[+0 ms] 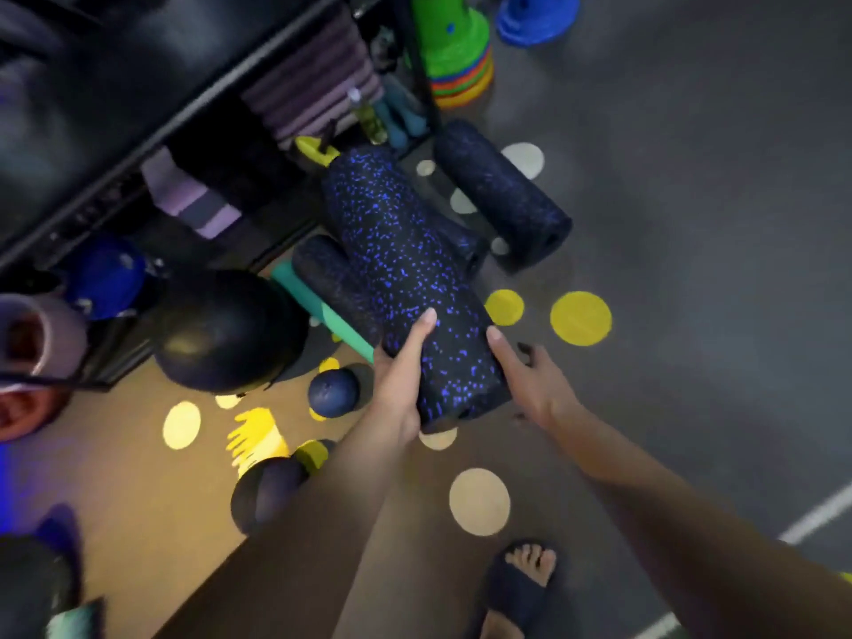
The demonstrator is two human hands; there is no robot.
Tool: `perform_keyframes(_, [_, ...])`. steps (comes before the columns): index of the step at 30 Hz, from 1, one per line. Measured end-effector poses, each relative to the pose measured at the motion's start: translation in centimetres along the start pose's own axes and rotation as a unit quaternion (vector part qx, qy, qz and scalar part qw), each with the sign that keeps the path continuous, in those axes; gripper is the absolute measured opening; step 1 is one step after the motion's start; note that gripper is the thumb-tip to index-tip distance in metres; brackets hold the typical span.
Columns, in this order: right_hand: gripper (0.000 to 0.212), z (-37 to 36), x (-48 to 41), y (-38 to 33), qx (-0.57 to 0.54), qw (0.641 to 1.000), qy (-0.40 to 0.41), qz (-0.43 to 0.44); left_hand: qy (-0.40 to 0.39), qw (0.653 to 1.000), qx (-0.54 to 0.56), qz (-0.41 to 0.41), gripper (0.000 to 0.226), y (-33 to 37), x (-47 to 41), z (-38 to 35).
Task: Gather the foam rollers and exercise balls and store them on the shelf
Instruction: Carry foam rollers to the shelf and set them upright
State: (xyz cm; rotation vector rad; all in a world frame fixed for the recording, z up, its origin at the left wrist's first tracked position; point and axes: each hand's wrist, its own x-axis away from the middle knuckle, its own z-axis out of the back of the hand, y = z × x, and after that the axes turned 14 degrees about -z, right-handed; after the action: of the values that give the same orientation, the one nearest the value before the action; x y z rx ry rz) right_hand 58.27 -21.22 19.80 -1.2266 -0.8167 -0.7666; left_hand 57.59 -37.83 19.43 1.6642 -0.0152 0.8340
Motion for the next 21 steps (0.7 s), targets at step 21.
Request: perform_keyframes(21, [0.048, -1.2, -0.6, 4.1, 0.137, 0.977, 0.165, 0.014, -0.041, 0.996, 0.047, 0.069, 0.040, -2.7, 2.5, 5.0])
